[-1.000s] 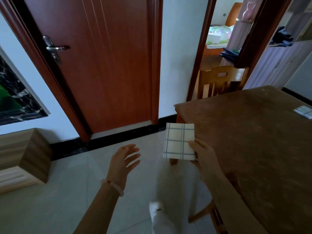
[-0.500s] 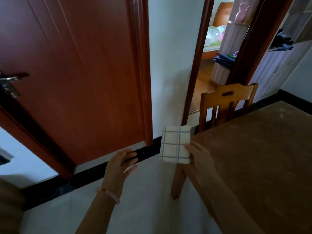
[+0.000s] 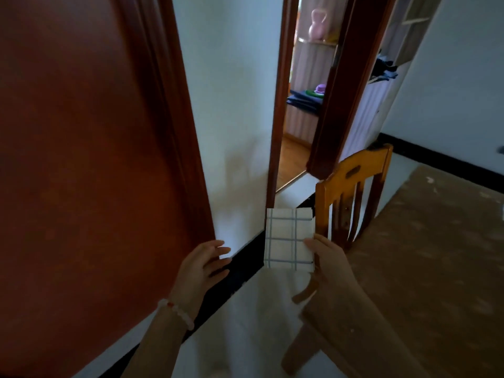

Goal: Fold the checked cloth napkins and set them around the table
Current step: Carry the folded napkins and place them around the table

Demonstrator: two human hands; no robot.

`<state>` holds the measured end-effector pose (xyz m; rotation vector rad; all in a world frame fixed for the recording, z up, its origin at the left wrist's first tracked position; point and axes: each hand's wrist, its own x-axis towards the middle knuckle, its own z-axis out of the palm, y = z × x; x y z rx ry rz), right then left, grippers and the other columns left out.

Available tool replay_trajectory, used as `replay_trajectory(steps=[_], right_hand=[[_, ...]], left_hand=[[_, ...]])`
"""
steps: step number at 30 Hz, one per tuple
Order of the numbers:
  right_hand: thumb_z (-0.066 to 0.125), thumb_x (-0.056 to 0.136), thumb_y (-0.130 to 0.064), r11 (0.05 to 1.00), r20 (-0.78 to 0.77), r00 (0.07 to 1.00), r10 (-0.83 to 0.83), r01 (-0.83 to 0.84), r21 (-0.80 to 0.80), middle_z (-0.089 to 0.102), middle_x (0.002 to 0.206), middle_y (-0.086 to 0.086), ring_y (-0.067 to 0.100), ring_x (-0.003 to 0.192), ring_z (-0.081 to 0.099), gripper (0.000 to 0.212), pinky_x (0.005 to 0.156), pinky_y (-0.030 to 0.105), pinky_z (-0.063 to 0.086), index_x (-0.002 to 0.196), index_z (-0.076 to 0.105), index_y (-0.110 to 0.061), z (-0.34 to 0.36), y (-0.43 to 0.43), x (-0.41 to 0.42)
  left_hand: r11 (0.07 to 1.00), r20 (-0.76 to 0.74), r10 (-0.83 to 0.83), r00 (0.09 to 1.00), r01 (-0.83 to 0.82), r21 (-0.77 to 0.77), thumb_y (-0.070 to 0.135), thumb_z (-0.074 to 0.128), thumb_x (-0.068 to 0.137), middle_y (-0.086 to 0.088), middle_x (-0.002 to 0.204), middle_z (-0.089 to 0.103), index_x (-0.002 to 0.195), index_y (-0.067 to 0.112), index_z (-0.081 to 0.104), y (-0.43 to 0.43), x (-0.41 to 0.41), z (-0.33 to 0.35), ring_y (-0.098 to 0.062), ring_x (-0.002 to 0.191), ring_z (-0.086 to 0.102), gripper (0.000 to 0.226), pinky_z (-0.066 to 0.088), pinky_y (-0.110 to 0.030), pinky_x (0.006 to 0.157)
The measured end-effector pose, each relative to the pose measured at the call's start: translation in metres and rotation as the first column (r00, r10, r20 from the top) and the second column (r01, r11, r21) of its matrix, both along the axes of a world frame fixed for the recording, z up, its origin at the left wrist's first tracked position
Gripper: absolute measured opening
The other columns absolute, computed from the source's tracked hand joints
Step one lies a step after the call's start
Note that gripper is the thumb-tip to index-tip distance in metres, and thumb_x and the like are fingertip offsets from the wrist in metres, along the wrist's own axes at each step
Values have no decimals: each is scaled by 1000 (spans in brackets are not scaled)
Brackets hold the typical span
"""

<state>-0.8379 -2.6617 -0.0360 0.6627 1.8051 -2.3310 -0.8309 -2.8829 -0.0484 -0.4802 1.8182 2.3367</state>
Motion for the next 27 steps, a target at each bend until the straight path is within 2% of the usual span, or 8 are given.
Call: replay_trajectory(steps=[5, 9, 14, 15, 17, 19, 23, 27], right_hand=[[49, 92, -9, 992, -41, 991, -129, 130, 1, 69, 93, 10, 27, 91, 65, 16, 75, 39, 53, 96, 65, -11, 9, -35, -61], [51, 91, -11, 974, -10, 975, -224, 224, 29, 64, 106, 23, 37, 100, 61, 17, 92, 53, 48, 101, 65, -7, 9, -43, -97], [52, 91, -11, 949, -13, 950, -313, 313, 31, 59, 96, 21, 34, 89, 57, 13, 90, 52, 45, 92, 65, -8, 8, -35, -146], [51, 91, -12, 945, -21, 946, -324, 324, 38, 60, 95, 20, 33, 88, 57, 13, 87, 50, 47, 92, 64, -8, 9, -32, -158], [49, 92, -13, 941, -54, 942, -331, 334, 53, 60, 90, 15, 27, 80, 58, 13, 68, 38, 51, 90, 62, -10, 11, -24, -181], [48, 93, -15, 936, -78, 937, -341, 346, 60, 57, 83, 10, 20, 70, 55, 13, 53, 27, 45, 89, 60, -11, 14, -13, -206], [49, 93, -15, 906, -86, 904, -418, 422, 36, 61, 95, 11, 25, 86, 59, 16, 67, 37, 48, 102, 61, -11, 18, 16, -263], [49, 92, -13, 871, -102, 870, -483, 489, 42, 61, 100, 14, 26, 90, 59, 17, 75, 37, 50, 106, 60, -9, 25, 47, -320]], left_hand=[[982, -37, -186, 982, 185, -30, 21, 40, 97, -5, 101, 69, 102, 12, 64, -29, -87, 17, -19, 94, 65, 26, 51, -29, 77], [972, -9, -233, 973, 232, -26, 22, 40, 97, -6, 99, 70, 102, 9, 64, -32, -146, 16, -22, 94, 65, 28, 52, -29, 75], [951, 21, -308, 951, 308, -1, 21, 38, 97, -8, 95, 67, 95, 9, 63, -21, -211, 17, -20, 86, 64, 28, 50, -33, 78], [946, 17, -324, 946, 324, 4, 20, 37, 97, -7, 93, 66, 94, 9, 63, -17, -224, 18, -19, 83, 64, 28, 49, -32, 77], [937, 8, -349, 937, 349, 4, 21, 38, 97, -6, 89, 67, 92, 9, 63, -8, -251, 19, -18, 80, 64, 28, 49, -31, 76], [926, -7, -378, 926, 378, 4, 22, 38, 96, -6, 86, 69, 91, 9, 64, 3, -282, 21, -19, 79, 65, 29, 49, -33, 76], [904, -45, -427, 903, 427, 3, 25, 38, 96, -7, 86, 70, 88, 10, 66, 34, -352, 28, -22, 81, 65, 33, 49, -33, 71], [875, -78, -483, 872, 483, -21, 28, 36, 96, -8, 87, 70, 92, 9, 66, 67, -420, 31, -25, 84, 63, 36, 49, -35, 72]])
